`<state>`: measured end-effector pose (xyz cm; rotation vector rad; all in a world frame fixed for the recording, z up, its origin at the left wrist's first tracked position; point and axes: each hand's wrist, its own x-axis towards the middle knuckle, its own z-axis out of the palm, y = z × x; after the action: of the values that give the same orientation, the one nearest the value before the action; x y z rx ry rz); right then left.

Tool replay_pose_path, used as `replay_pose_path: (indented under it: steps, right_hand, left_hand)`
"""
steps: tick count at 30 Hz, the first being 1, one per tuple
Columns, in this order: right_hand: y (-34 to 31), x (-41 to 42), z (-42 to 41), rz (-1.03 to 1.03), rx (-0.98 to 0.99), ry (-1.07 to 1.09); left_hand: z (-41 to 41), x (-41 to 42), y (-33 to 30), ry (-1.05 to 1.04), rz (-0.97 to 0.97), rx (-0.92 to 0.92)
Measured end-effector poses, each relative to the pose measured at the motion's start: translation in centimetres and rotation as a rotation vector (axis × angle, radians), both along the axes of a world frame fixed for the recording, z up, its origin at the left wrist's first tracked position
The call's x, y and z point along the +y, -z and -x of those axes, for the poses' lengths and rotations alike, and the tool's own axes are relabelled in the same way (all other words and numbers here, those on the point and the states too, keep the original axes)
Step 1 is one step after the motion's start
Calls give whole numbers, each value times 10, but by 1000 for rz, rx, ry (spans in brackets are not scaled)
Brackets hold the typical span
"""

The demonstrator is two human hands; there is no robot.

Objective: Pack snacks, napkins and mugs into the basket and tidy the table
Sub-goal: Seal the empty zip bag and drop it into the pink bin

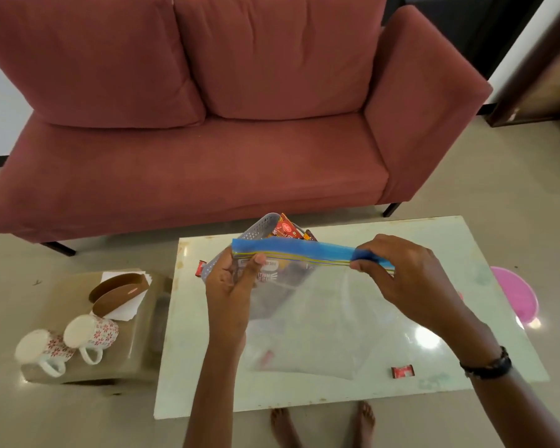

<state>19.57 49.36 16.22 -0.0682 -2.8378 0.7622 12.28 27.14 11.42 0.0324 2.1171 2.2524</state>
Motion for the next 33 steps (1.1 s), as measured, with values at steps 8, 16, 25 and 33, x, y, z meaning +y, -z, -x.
replay_pose_path:
  steps: [8, 16, 25, 33]
  right_hand:
    - [8, 97, -25, 416, -253, 52]
    - [63, 201, -50, 962, 21, 304]
    - [137, 345, -82, 1033, 18, 477]
    - [167, 437, -92, 1486, -16, 661]
  left_hand:
    - [1, 43, 11, -53, -22, -107]
    - [-27, 163, 57, 13, -3, -185]
    - [-55, 323, 117, -37, 4, -367]
    - [-72, 410, 150, 271, -9, -427]
